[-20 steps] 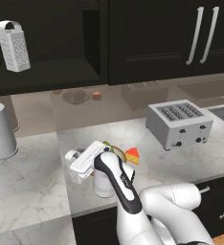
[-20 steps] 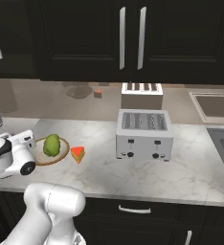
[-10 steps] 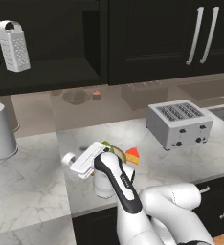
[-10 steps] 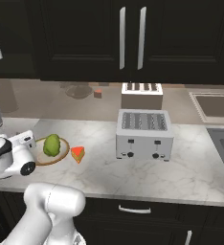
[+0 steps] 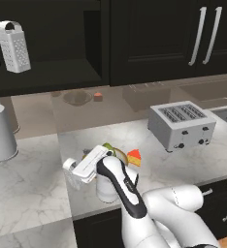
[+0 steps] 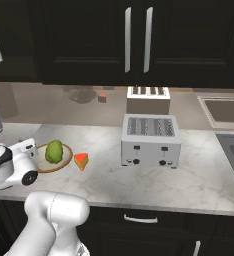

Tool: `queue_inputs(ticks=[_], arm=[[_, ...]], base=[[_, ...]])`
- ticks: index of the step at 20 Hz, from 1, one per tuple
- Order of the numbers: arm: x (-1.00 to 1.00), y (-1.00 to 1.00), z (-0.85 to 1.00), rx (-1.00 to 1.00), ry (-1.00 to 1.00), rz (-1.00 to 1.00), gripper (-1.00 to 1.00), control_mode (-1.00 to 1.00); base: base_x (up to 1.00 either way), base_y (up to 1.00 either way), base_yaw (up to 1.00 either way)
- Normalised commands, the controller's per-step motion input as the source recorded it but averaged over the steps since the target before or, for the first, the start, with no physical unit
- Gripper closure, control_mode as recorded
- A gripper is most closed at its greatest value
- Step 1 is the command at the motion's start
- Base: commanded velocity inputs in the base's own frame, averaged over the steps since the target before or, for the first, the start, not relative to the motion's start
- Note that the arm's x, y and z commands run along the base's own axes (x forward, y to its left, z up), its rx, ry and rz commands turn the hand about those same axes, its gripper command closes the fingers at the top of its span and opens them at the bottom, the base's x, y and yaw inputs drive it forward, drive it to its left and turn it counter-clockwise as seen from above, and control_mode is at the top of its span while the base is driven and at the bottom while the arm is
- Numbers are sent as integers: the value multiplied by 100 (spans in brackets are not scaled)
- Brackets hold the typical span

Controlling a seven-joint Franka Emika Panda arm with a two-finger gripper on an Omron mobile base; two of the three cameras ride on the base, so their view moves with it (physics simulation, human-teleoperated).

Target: Pick the cheese from the fridge and the cheese grater from the cabinet and place them next to the salad bowl.

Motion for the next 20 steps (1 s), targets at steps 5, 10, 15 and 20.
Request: queue_inputs(ticks=[5, 10, 15, 20], arm=[[0, -3, -13, 0, 0, 0, -100, -100], [3, 0, -36, 0, 11, 0, -100, -100], [11, -4, -53, 0, 17, 0, -100, -100], [24, 0, -46, 0, 9, 0, -100, -100]], base=[[0, 0, 0], [0, 0, 0], [0, 0, 0], [0, 0, 0]])
